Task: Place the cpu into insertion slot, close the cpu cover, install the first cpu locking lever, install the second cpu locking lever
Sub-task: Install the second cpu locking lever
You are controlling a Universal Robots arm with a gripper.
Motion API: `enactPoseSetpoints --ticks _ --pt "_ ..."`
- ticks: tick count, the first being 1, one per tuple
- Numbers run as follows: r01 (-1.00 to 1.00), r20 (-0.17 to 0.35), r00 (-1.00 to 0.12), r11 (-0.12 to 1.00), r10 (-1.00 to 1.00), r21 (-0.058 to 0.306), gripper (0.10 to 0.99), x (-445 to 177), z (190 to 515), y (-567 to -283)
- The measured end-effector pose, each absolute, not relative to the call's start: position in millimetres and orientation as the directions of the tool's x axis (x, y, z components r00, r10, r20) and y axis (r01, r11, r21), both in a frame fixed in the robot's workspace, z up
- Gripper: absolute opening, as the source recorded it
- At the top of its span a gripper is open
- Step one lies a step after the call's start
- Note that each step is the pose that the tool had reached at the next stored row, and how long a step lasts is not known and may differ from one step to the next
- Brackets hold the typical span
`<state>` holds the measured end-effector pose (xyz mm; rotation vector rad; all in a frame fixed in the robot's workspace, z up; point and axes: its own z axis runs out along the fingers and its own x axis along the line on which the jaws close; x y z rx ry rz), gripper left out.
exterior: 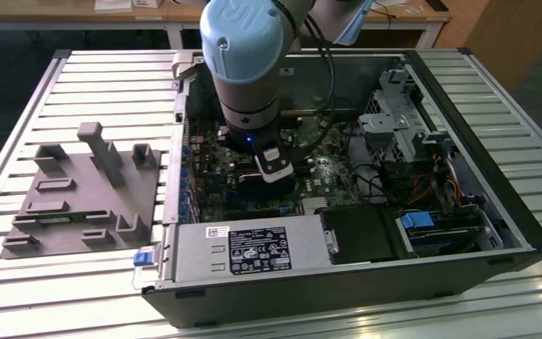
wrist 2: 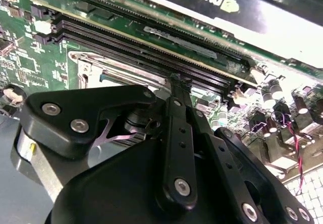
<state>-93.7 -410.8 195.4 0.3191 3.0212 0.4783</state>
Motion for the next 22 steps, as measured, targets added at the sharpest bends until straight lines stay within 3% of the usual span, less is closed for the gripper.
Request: enactPoseSetpoints --ticks 22 --pt "0.193 -0.029 -0.976 0.925 0.214 0.328 0.106 -100.5 186.9 -407.7"
